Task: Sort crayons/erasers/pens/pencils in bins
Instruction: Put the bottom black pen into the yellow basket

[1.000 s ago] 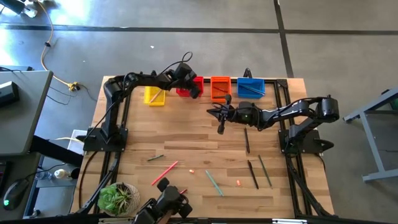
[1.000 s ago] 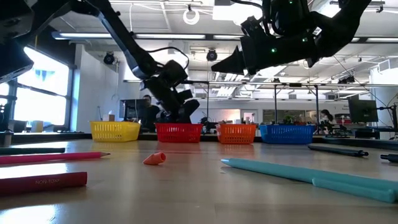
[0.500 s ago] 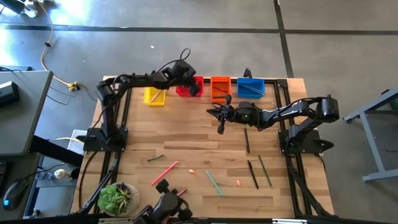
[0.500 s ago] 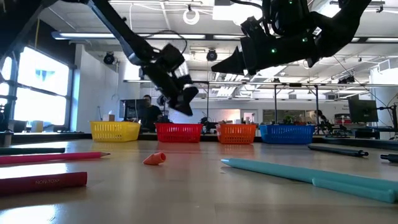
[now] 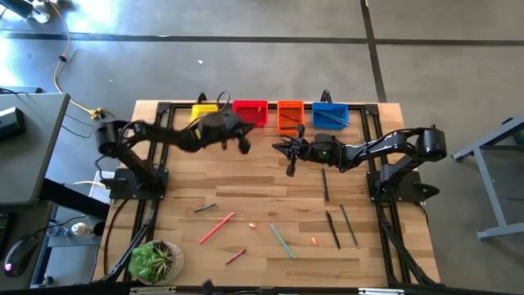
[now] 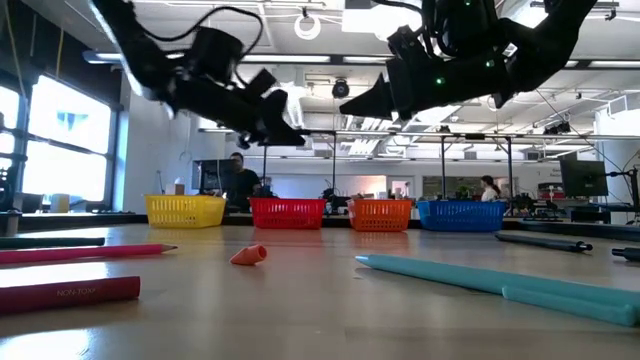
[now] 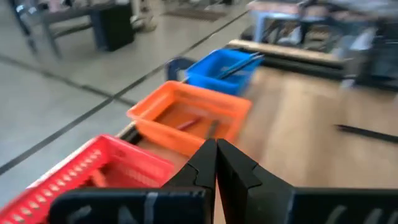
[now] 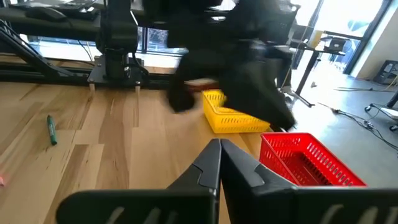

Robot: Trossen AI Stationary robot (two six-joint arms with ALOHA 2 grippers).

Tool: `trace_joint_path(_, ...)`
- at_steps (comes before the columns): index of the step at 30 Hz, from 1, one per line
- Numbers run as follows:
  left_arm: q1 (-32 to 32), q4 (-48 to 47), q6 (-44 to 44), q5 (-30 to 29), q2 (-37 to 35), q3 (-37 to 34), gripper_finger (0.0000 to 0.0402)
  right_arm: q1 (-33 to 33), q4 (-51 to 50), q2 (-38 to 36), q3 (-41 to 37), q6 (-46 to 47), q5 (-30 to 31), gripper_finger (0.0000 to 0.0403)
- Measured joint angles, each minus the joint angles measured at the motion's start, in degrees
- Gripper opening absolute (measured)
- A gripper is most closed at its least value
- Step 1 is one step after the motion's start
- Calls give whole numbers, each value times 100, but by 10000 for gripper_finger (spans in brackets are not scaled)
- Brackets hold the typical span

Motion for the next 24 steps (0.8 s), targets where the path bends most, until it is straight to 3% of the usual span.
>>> trace_joint_path(8,-761,1123,165,26,-695,-1346,1,2,119,-2,0,172,169,0)
trace_joint_path(13,-1032,2151,167,24,-766,-2063,0,111,-326,-48,95,246,798,0)
trace_joint_path(19,-1130,2931,148,65,-766,-2662,0,429,-2937,-114,1074,729,1523,0)
trace_joint_path(24,-1130,3006,172,17,-764,-2803,0,800,-5313,-109,1964,1833,1522,0)
